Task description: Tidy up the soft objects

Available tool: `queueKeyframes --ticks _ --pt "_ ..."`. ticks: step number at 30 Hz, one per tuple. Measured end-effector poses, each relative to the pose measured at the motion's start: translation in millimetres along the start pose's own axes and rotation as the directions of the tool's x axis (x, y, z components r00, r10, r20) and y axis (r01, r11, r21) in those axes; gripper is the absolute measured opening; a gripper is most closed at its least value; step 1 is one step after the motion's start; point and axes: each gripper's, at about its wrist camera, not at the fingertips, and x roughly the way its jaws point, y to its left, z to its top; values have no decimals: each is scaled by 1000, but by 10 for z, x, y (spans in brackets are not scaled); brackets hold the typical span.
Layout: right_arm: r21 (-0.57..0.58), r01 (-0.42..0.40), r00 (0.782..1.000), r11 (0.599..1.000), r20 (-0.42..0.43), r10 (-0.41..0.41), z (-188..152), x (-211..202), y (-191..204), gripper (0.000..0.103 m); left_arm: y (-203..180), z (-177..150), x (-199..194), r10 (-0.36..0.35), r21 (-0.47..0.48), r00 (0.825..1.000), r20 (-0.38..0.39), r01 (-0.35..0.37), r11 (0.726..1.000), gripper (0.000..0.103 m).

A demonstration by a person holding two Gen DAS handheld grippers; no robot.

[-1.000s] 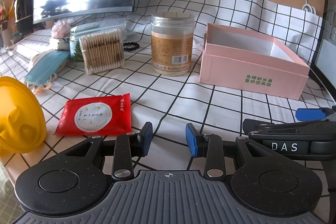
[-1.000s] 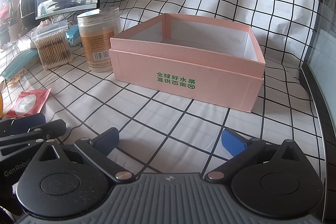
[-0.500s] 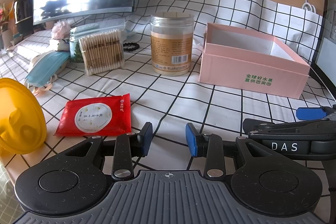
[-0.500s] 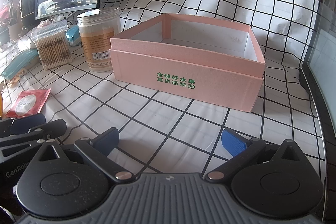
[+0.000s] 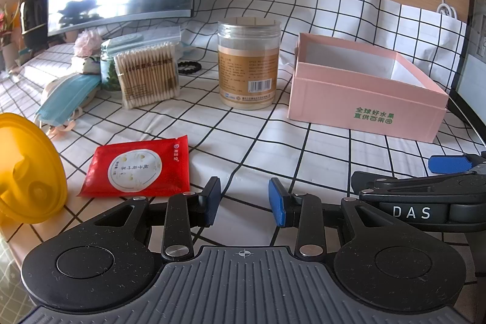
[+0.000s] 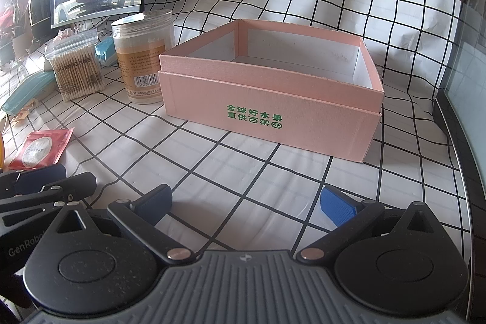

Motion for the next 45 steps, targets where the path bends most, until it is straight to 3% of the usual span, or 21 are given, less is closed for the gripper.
queueKeyframes --ticks 8,12,16,17,20,21,23,25,26,28,30,34,37,39,40,42,45 --pt "6 -5 1000 1000 1 5 -37 -16 -23 103 -7 42 3 -9 21 999 -32 10 1000 39" --pt "2 -12 993 1000 -116 12 80 11 -27 103 113 154 13 -62 -24 992 -107 60 998 32" --pt "12 8 973 1000 -229 -5 223 67 -10 103 201 232 19 -126 -59 976 -179 117 991 30" --pt "8 7 970 1000 -244 -4 228 74 -10 103 213 245 17 -143 -49 970 -197 136 989 26" --pt "-2 -8 959 1000 -284 7 259 101 -24 103 328 302 8 -216 -82 945 -247 202 976 22" --pt "-4 -10 958 1000 -287 8 267 97 -19 103 417 343 -43 -255 -118 937 -240 232 966 22" --pt "-9 -14 957 1000 -289 11 251 82 -11 103 572 431 -249 -269 -132 947 -175 248 960 22" --pt "-13 -19 962 1000 -274 15 226 57 -16 103 777 543 -566 -197 -100 978 -71 189 977 24" --pt "-13 -19 965 1000 -263 15 213 46 -16 103 910 592 -734 -125 -91 992 -8 124 988 25" --pt "-17 -22 971 1000 -239 17 176 21 -17 103 1159 648 -931 2 -109 998 68 5 994 25" --pt "-21 -25 976 999 -217 20 147 9 -23 103 1479 673 -1006 102 -180 992 77 -87 980 25" --pt "-25 -29 976 999 -216 23 156 24 -23 103 1966 529 -905 129 -317 991 -20 -129 940 25" --pt "-32 -41 971 999 -239 32 212 -6 21 100 1992 436 -790 81 -292 994 -68 -98 952 27" --pt "-67 -69 981 995 -186 56 261 -144 131 97 1926 384 -747 58 -264 996 -70 -75 961 30" --pt "-106 -81 987 991 -145 65 297 -240 237 97 1917 364 -725 76 -252 994 -74 -93 963 30" --pt "-182 -96 993 979 -91 80 343 -367 442 97 1903 332 -715 136 -217 988 -71 -148 965 44" --pt "-253 -130 991 959 -63 117 377 -442 722 97 1922 343 -736 175 -182 983 -63 -184 966 51"
